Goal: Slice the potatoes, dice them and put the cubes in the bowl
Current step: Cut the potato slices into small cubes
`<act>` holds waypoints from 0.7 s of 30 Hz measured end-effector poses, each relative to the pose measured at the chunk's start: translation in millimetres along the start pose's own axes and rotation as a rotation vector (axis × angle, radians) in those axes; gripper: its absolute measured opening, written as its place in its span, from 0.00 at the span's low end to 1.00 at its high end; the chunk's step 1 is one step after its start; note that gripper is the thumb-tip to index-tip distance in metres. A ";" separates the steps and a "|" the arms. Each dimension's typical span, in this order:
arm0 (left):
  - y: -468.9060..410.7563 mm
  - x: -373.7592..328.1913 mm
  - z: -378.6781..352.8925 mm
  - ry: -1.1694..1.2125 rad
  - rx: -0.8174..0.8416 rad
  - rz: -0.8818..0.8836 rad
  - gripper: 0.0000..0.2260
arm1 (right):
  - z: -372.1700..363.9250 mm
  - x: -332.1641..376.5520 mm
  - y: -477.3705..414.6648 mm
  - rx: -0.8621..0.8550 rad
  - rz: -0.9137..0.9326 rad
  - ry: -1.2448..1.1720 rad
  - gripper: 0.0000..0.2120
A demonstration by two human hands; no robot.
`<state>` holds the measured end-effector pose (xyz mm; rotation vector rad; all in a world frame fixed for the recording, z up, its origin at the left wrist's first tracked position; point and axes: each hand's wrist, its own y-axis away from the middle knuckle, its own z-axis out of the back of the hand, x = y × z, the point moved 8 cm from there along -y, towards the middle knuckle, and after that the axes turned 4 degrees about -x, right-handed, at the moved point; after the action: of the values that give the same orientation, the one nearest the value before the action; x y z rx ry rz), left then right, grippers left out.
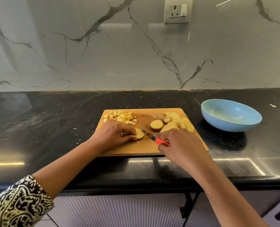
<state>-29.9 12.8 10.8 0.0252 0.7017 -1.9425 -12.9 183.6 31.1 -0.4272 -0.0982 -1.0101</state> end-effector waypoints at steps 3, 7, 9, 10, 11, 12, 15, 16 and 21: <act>1.0 -0.7 0.6 0.002 -0.001 -0.017 0.12 | 3.4 3.3 -3.7 0.009 0.026 0.018 0.18; 0.9 -2.7 0.3 -0.006 -0.011 -0.038 0.12 | 9.4 7.7 -12.2 0.046 0.053 0.047 0.16; 0.6 -2.4 -0.1 -0.014 -0.012 -0.049 0.10 | 10.2 11.9 -16.4 0.075 0.062 0.054 0.16; 0.6 -2.5 -0.3 -0.019 -0.011 -0.058 0.10 | 10.7 14.2 -19.1 0.079 0.066 0.059 0.15; 0.8 -2.7 -0.4 -0.024 -0.013 -0.067 0.10 | 10.5 17.1 -21.9 0.074 0.072 0.080 0.15; 0.9 -2.9 -0.1 -0.028 -0.016 -0.073 0.10 | 9.4 21.0 -25.3 0.066 0.082 0.117 0.13; 1.3 -4.0 -0.3 -0.041 -0.020 -0.085 0.09 | 2.7 37.0 -28.9 0.061 0.142 0.214 0.10; 1.0 -4.1 -0.6 -0.043 -0.023 -0.084 0.09 | 1.1 40.1 -27.2 0.065 0.164 0.223 0.10; -0.6 -0.8 -1.0 -0.047 -0.032 -0.050 0.10 | 12.4 25.6 -2.8 0.132 0.168 0.239 0.14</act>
<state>-30.3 14.2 10.5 -0.0578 0.7081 -1.9728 -0.2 166.7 50.3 -0.1880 0.0847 -0.8762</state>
